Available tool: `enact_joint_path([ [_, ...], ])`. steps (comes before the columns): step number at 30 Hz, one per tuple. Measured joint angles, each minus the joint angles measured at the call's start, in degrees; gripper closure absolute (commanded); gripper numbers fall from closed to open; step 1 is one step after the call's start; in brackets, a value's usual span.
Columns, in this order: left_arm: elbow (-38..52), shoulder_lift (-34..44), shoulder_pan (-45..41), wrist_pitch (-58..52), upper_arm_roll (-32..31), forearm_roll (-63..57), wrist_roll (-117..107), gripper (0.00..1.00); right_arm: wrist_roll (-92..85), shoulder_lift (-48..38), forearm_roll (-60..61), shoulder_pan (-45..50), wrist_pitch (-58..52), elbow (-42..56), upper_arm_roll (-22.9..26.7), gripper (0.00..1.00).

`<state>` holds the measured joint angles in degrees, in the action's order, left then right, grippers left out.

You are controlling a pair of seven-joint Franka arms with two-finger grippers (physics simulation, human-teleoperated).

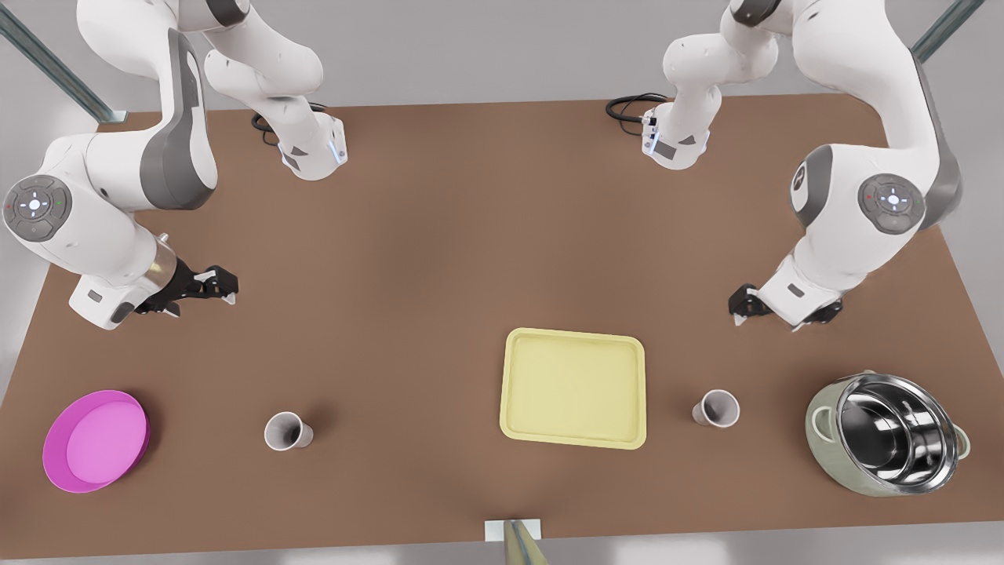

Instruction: Use the left arm to pick up the white IKEA cup from the tray and place it on the middle-left position; use the right arm to pick up the white IKEA cup from the tray and place it on the middle-right position

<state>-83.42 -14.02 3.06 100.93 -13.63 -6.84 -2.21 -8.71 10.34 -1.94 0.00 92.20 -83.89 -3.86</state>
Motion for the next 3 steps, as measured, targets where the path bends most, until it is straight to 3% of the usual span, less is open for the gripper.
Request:
enact_joint_path([
  [3, -1.6, 1.4, 1.0, -2.2, 0.1, 0.4, 0.1, 0.0, 0.2, 0.0, -0.1, 0.0, 0.0, 0.1, 0.0, 0.0],
])
